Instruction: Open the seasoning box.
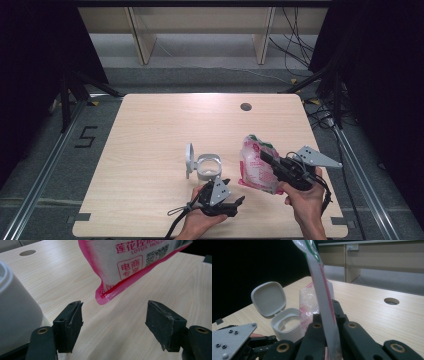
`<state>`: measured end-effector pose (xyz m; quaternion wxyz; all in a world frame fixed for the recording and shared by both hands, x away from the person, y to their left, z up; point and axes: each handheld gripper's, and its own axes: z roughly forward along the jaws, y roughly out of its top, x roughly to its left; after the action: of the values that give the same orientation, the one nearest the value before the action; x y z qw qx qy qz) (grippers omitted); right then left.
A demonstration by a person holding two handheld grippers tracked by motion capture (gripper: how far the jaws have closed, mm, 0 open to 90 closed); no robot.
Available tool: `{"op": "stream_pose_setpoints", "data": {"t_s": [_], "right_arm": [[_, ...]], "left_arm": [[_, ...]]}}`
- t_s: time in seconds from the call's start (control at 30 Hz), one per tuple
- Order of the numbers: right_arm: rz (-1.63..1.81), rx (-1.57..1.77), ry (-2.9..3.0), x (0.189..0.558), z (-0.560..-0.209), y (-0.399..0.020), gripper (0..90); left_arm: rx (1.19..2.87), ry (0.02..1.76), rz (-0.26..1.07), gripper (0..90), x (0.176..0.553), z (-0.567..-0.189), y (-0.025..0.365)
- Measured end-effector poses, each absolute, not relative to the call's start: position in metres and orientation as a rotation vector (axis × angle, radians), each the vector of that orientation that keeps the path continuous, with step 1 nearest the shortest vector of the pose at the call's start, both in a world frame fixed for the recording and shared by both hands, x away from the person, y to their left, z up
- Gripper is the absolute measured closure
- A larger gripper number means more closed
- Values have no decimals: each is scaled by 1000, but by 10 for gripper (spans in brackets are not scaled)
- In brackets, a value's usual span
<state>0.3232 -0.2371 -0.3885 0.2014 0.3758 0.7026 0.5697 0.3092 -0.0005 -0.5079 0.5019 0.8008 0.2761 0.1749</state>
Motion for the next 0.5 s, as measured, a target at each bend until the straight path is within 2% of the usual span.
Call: {"op": "stream_pose_setpoints", "data": {"t_s": [0.27, 0.5], "right_arm": [[1602, 1011, 1981, 318, -381, -230, 900], [1652, 977, 1979, 314, -375, -223, 900]], "left_arm": [[1945, 676, 482, 295, 314, -509, -8], [1932, 693, 467, 293, 315, -510, -14]]}}
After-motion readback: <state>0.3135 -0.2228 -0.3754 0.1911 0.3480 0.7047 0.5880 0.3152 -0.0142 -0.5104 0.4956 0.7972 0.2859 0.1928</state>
